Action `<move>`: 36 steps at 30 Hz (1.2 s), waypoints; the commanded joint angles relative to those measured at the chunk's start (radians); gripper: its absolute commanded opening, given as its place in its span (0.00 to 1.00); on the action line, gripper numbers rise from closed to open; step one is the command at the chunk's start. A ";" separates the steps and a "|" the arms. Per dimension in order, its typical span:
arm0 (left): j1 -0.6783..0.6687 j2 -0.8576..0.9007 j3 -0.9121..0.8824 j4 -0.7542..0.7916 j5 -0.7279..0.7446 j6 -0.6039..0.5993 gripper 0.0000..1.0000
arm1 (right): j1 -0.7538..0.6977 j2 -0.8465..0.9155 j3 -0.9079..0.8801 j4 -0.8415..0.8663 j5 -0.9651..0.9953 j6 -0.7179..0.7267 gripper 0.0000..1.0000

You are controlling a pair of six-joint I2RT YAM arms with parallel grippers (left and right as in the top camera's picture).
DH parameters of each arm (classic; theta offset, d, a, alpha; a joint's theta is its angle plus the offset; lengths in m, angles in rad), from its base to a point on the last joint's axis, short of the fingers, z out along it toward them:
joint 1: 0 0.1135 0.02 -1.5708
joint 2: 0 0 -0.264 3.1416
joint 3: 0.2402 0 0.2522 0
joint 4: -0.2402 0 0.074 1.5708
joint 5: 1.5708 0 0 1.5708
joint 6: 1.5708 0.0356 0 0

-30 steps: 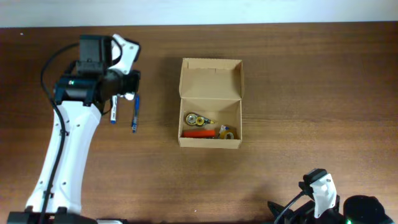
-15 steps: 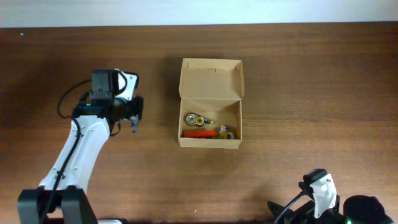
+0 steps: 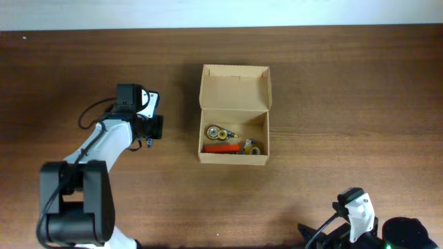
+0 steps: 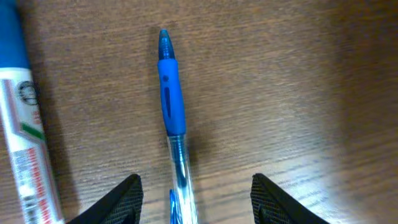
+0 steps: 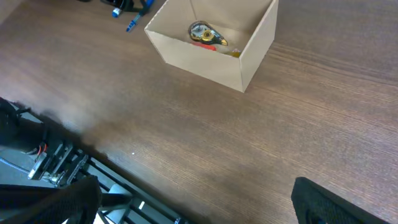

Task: Pack container
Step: 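Move the left gripper to the blue pen and grasp it, then carry the blue pen into the box and release it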

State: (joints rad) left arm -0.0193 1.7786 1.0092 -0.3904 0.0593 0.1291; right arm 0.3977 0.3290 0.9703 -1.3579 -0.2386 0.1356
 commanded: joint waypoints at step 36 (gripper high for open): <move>-0.014 -0.021 0.322 -0.243 -0.030 -0.038 0.02 | -0.006 -0.002 0.001 0.002 -0.013 0.008 0.99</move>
State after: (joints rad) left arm -0.0208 1.8572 1.2190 -0.6098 0.0349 0.1059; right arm 0.3977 0.3290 0.9703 -1.3586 -0.2386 0.1360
